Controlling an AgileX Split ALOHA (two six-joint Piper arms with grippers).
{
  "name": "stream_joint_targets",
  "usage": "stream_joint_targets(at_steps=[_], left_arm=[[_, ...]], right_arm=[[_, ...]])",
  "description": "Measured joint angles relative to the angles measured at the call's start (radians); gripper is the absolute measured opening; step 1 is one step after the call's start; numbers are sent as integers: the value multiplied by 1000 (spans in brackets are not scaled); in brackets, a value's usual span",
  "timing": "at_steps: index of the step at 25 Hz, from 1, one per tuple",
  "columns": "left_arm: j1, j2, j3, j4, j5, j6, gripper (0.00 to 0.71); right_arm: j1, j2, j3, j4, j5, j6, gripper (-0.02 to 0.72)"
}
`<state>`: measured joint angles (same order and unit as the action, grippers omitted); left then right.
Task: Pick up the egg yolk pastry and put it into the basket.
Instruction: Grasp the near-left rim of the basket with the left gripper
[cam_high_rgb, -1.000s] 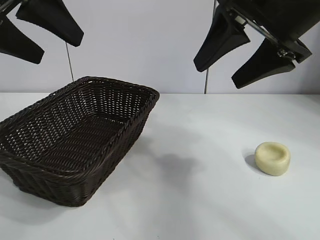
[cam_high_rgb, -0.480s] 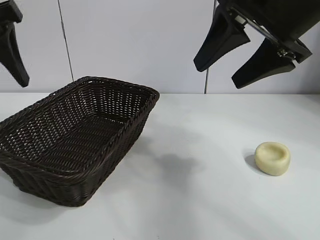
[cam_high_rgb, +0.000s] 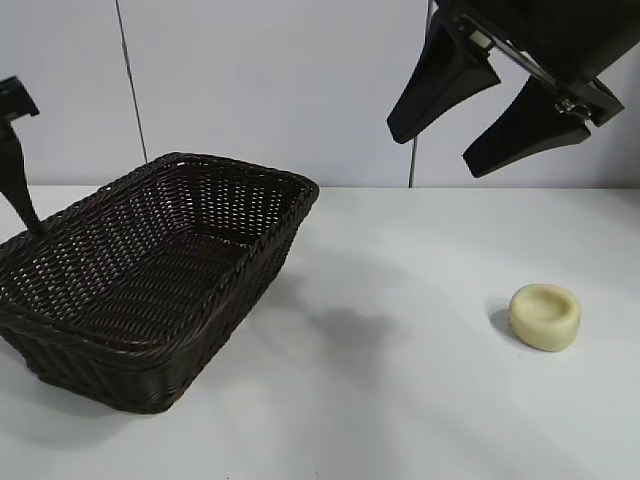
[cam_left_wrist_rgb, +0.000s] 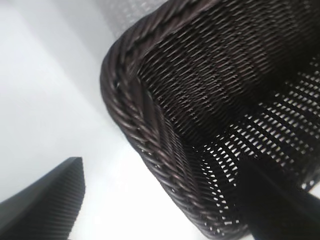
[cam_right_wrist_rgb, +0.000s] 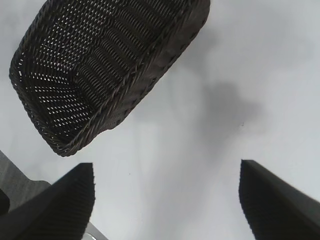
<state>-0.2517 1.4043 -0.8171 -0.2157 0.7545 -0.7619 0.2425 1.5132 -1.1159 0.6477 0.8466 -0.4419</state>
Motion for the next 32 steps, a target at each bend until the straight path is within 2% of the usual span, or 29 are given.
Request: stream_joint_targets(at_steps=[11,16,23,28,32], left_arm=[[0,-1,130,-33,-189,-84,595],[0,-2,165,-87,-278,-88,595],[-5,-2,166,-97,-296,-89,595],[-61,-2,166,-98,-323,-124,595],[-68,39,166,-100,-339,-150,595]], right_arm=[[0,0,0,0,0,0,569],[0,0,0,0,0,0,569],[0,0,0,2,0,0,569],[0,0,0,2,0,0,569],[0,0,0,2,0,0,569]])
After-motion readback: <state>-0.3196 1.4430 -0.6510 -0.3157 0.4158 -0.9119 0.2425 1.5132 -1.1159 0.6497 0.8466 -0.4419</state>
